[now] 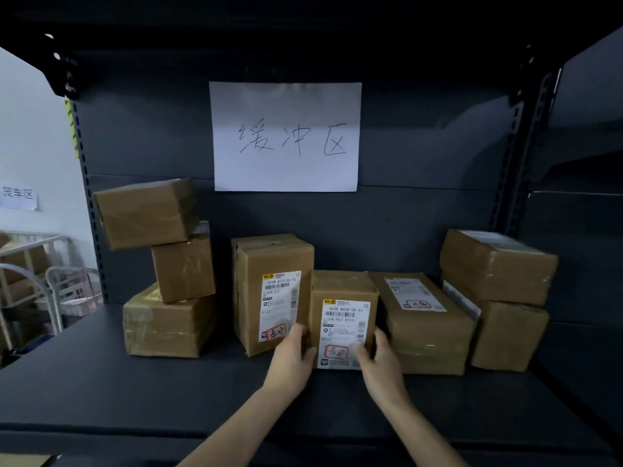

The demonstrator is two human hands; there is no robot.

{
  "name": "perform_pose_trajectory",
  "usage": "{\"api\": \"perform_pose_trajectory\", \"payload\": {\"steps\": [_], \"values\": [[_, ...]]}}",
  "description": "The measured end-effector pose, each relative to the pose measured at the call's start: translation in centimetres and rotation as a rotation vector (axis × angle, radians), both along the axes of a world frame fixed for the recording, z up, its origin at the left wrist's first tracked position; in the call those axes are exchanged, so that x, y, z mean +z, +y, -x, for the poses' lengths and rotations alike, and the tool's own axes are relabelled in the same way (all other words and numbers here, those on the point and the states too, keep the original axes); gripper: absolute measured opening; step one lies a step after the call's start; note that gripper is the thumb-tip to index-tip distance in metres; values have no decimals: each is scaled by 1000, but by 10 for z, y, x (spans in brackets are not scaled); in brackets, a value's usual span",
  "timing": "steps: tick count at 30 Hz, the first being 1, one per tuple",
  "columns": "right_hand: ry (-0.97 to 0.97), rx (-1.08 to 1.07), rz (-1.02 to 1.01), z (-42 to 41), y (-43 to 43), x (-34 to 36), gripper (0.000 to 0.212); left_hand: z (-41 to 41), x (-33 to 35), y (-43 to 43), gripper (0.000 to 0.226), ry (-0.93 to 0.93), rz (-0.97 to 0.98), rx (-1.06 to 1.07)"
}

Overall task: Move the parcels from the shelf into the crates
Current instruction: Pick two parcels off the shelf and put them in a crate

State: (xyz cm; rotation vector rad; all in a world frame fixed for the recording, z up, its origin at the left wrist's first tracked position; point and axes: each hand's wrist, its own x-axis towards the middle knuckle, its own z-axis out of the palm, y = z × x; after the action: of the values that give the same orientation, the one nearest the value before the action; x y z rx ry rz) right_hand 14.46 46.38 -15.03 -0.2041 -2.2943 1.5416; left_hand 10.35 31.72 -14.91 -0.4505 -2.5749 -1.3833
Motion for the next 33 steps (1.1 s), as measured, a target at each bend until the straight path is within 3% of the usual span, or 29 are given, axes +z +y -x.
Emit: {"api": "perform_pose_trajectory", "payload": {"steps": [5,11,16,19,21,28,33], "values": [[-5,-56,-27,22,-1,-5,42,15,-6,-7,31,-25,70,20],[-10,-68,33,44,2,-10,39,20,-6,-51,18,65,-26,280],[-14,-49,91,60,4,-8,44,37,-9,-79,48,83,-43,447],[-20,-22,162,67,5,-9,49,48,-11,-83,87,-22,-51,452],[-22,-16,183,72,6,-11,51,54,-12,-84,102,-69,-70,414],[-16,-13,275,85,9,-14,53,70,-18,-91,116,-103,-158,309],[-3,16,297,84,8,-14,44,74,-15,-91,122,-119,-176,275]]}}
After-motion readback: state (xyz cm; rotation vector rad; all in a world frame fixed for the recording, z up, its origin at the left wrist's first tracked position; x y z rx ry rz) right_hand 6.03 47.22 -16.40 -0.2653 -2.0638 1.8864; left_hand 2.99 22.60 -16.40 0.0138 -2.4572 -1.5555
